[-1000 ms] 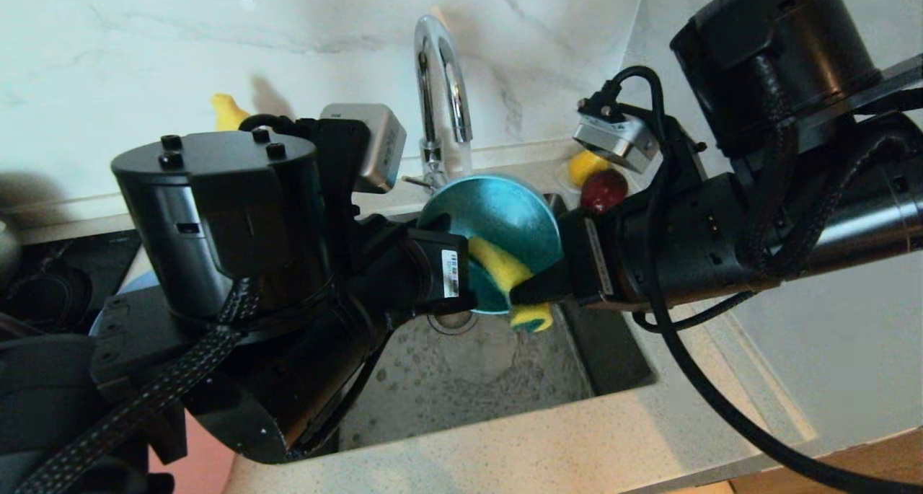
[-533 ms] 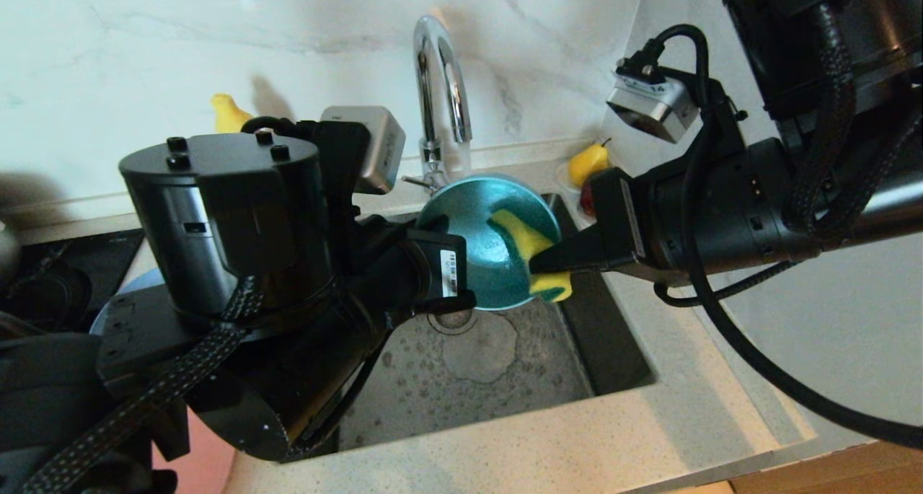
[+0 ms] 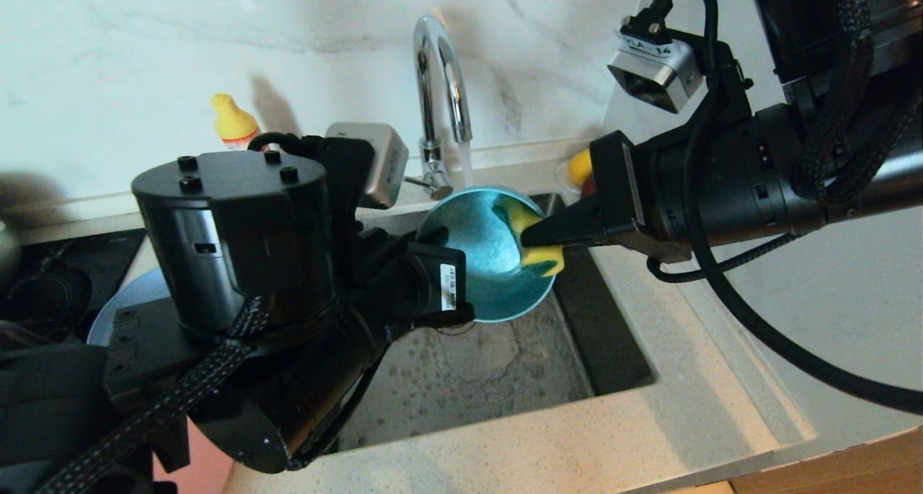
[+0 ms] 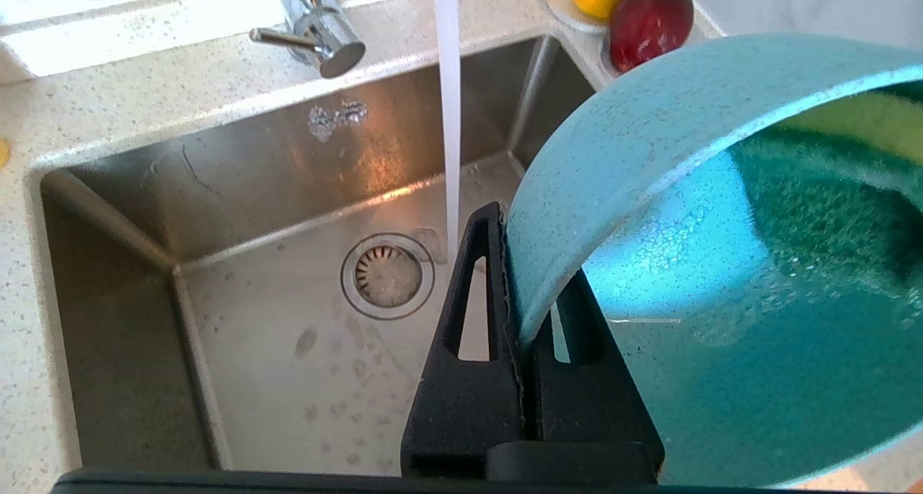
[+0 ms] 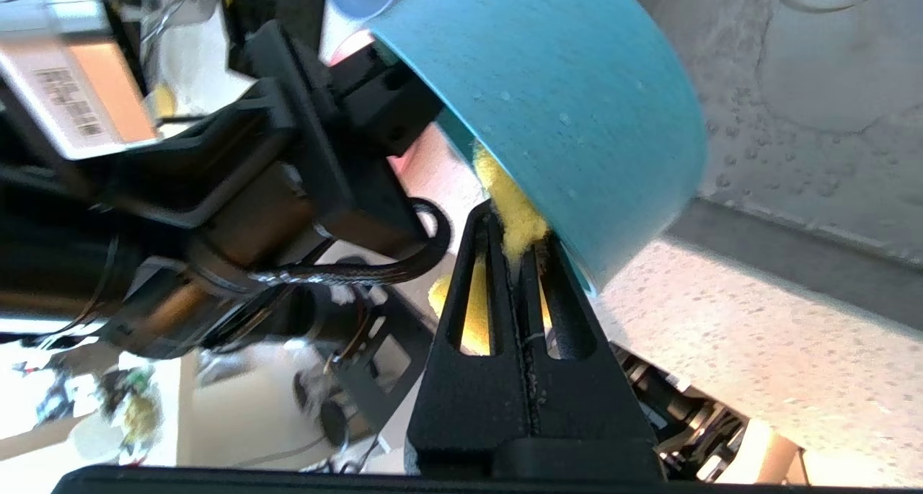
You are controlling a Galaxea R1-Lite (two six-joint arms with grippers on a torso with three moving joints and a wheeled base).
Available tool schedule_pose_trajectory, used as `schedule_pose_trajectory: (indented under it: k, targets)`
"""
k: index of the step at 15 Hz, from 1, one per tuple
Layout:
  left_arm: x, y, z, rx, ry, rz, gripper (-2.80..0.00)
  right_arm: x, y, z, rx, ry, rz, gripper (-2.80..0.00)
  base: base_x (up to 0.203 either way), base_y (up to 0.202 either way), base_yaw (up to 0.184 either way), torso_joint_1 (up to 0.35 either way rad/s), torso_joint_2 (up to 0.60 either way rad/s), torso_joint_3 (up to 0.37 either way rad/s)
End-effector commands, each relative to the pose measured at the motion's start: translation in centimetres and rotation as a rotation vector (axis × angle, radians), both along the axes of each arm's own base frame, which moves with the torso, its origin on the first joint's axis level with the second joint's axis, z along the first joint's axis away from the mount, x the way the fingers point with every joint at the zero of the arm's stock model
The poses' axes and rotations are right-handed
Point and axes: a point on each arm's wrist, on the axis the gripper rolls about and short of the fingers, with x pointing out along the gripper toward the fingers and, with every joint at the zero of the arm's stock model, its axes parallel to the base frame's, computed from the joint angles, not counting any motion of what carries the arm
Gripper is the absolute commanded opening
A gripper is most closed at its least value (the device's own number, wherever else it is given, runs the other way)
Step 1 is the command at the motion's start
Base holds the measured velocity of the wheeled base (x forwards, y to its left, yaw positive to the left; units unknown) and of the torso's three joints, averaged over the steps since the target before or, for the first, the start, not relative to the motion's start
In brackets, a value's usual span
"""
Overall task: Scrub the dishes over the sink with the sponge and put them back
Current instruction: Wipe the bowl
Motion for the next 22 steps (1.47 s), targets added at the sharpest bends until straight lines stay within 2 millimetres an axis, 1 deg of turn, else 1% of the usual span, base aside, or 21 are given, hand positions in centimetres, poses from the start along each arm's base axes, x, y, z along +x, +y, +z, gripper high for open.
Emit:
schedule_pose_trajectory:
  k: [1, 5, 9, 11, 13, 16, 19, 22]
  targets:
    - [0.1, -0.1, -0.3, 0.008, 0.005, 0.002, -2.8, -0.3, 0.5, -0.2, 0.005, 0.017, 0.042, -2.8, 0.0, 0.0, 0.0, 0.0, 0.0, 0.0]
    - [0.4, -0.5, -0.7, 0.021, 0.009, 0.0, -2.8, -0.4, 2.0, -1.0, -0.013, 0.036, 0.083, -2.8, 0.0, 0.0, 0.0, 0.0, 0.0, 0.0]
    - [0.4, -0.6, -0.9, 0.026, 0.011, 0.0, -2.8, -0.5, 2.5, -1.2, -0.019, 0.041, 0.099, -2.8, 0.0, 0.0, 0.0, 0.0, 0.0, 0.0]
    - [0.4, -0.6, -0.7, 0.021, 0.006, 0.0, -2.8, -0.6, 2.1, -0.9, -0.011, 0.033, 0.09, -2.8, 0.0, 0.0, 0.0, 0.0, 0.0, 0.0]
    - [0.3, -0.4, -0.6, 0.019, 0.006, 0.0, -2.8, -0.1, 1.1, -0.4, 0.001, 0.022, 0.055, -2.8, 0.0, 0.0, 0.0, 0.0, 0.0, 0.0]
    - [0.3, -0.4, -0.7, 0.017, 0.009, 0.001, -2.8, -0.1, -0.4, 0.2, 0.01, 0.013, 0.018, -2.8, 0.0, 0.0, 0.0, 0.0, 0.0, 0.0]
    - [0.3, -0.4, -0.1, -0.006, -0.012, 0.002, -2.8, -0.2, -0.8, -0.4, -0.014, 0.038, 0.011, -2.8, 0.0, 0.0, 0.0, 0.0, 0.0, 0.0]
    - [0.3, -0.4, 0.3, -0.019, -0.022, 0.004, -2.8, -0.1, -0.5, -1.4, -0.041, 0.068, 0.015, -2.8, 0.0, 0.0, 0.0, 0.0, 0.0, 0.0]
